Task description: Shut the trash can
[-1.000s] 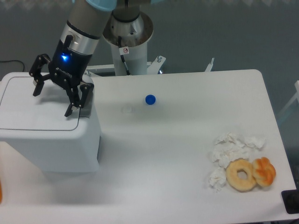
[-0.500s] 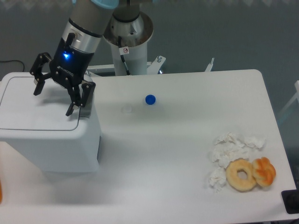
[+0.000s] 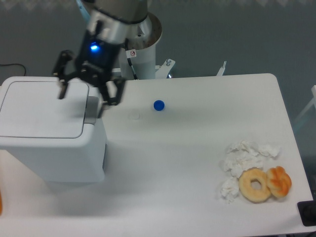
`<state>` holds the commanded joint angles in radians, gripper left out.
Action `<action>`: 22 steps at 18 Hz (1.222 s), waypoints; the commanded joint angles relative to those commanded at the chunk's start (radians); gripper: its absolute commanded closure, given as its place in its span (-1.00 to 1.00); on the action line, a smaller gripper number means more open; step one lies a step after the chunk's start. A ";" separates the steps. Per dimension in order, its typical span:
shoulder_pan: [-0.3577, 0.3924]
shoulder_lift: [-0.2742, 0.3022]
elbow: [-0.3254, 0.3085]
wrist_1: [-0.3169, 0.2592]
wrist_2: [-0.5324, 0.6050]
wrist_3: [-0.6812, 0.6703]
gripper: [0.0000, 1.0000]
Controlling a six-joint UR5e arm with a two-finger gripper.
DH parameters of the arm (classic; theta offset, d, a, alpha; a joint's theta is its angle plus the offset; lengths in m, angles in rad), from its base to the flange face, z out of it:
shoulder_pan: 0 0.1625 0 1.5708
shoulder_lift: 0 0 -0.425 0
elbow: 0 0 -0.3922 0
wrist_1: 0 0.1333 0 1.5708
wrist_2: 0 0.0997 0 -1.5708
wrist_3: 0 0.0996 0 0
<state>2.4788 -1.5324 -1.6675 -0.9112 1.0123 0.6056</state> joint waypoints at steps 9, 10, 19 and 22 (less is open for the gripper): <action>0.078 0.035 -0.034 -0.093 0.351 0.566 -1.00; 0.098 0.047 -0.034 -0.124 0.371 0.632 -1.00; 0.186 0.106 -0.037 -0.262 0.417 0.867 -1.00; 0.192 0.113 -0.046 -0.268 0.417 0.872 -1.00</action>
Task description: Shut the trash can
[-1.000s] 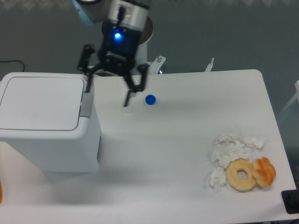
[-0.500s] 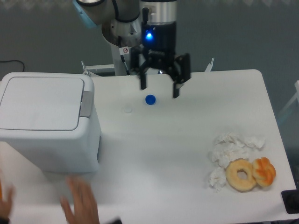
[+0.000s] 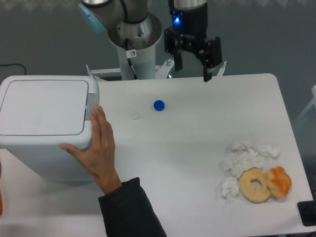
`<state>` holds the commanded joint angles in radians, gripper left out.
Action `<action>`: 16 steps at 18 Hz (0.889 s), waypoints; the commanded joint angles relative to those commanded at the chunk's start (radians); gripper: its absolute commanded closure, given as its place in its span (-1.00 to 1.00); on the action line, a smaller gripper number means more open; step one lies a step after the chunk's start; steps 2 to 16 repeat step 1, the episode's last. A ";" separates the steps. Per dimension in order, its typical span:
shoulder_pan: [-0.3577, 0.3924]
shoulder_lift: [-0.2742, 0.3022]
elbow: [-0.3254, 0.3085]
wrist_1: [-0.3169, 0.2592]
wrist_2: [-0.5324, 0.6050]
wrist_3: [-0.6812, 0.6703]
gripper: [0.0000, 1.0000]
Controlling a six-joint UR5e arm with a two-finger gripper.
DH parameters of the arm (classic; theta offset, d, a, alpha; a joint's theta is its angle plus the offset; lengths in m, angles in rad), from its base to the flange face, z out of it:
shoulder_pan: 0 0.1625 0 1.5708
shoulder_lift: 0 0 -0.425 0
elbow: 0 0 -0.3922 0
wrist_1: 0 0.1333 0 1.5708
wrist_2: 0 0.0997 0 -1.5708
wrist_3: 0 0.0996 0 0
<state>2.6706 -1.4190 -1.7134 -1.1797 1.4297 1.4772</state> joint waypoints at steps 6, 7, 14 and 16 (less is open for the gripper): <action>0.000 0.002 -0.003 0.002 0.000 0.000 -1.00; 0.000 0.002 -0.003 0.002 0.000 0.000 -1.00; 0.000 0.002 -0.003 0.002 0.000 0.000 -1.00; 0.000 0.002 -0.003 0.002 0.000 0.000 -1.00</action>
